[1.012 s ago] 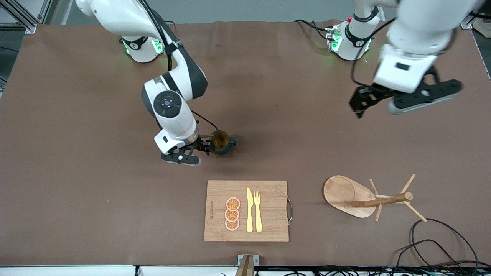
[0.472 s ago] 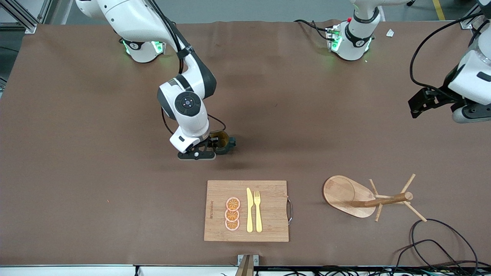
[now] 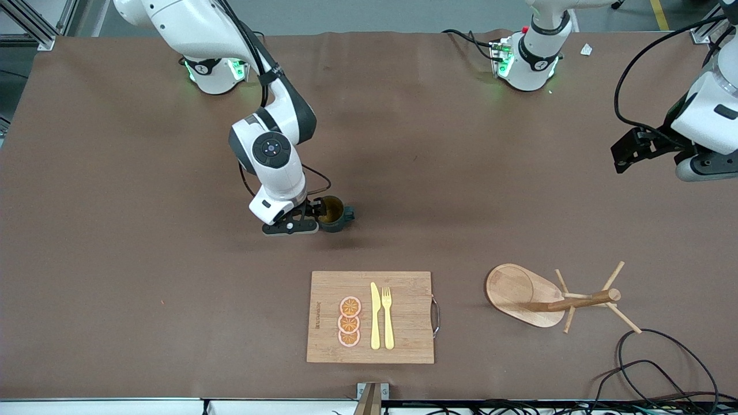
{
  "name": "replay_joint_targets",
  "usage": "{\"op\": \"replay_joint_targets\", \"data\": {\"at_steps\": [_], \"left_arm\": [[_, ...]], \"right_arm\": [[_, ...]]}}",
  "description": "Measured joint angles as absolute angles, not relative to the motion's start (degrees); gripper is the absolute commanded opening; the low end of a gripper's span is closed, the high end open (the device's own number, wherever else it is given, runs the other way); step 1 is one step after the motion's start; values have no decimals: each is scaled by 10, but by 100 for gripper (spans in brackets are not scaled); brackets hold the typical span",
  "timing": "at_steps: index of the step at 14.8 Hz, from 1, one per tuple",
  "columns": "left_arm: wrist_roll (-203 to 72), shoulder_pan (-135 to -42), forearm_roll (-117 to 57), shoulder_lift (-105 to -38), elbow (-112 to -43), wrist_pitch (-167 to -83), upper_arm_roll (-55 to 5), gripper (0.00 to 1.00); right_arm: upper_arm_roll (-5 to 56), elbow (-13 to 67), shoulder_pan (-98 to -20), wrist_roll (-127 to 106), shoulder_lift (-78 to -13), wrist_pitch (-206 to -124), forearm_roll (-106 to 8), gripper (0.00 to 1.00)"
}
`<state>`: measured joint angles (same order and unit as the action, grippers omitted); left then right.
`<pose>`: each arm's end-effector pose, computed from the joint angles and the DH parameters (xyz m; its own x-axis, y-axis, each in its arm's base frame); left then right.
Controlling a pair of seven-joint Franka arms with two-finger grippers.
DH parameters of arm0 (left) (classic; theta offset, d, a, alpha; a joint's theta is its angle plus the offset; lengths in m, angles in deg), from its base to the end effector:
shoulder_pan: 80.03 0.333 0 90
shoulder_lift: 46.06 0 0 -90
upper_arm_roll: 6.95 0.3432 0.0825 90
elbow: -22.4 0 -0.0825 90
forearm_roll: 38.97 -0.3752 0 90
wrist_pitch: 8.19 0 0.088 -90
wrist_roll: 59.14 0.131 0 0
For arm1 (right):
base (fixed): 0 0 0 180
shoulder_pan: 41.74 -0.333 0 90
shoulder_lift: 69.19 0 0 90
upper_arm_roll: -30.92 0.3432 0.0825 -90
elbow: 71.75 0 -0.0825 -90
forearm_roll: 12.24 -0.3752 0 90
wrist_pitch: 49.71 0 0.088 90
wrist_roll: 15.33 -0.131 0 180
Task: Transfer cup from left to right arm and place
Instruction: 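Lower the right gripper to the mug while the left gripper withdraws, then close the right gripper on the teal mug's rim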
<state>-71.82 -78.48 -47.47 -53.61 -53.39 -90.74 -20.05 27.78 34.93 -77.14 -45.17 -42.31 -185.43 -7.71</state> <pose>0.5695 -0.0840 0.6584 0.9991 0.0390 0.0164 0.0406 -0.9924 -0.1165 0.5500 0.3474 0.2760 0.9918 0.1057 0.0714 0.1020 -0.9933 0.0535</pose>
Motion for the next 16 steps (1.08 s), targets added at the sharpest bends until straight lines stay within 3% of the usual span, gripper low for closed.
{"op": "replay_joint_targets", "data": {"at_steps": [5,10,14,16], "left_arm": [[-715,-760,-451,-532,-547,-882,-201,100],[-630,-758,-450,-530,-548,-877,-194,100],[-589,-822,-449,-510,-566,-885,-105,100],[-577,-825,-449,-496,-584,-892,-92,100]], "right_arm": [[293,359,-772,-452,-425,-1863,-93,100],[294,362,-771,-452,-426,-1863,-96,93],[295,367,-772,-452,-426,-1863,-116,88],[297,369,-773,-452,-426,-1864,-124,82]]}}
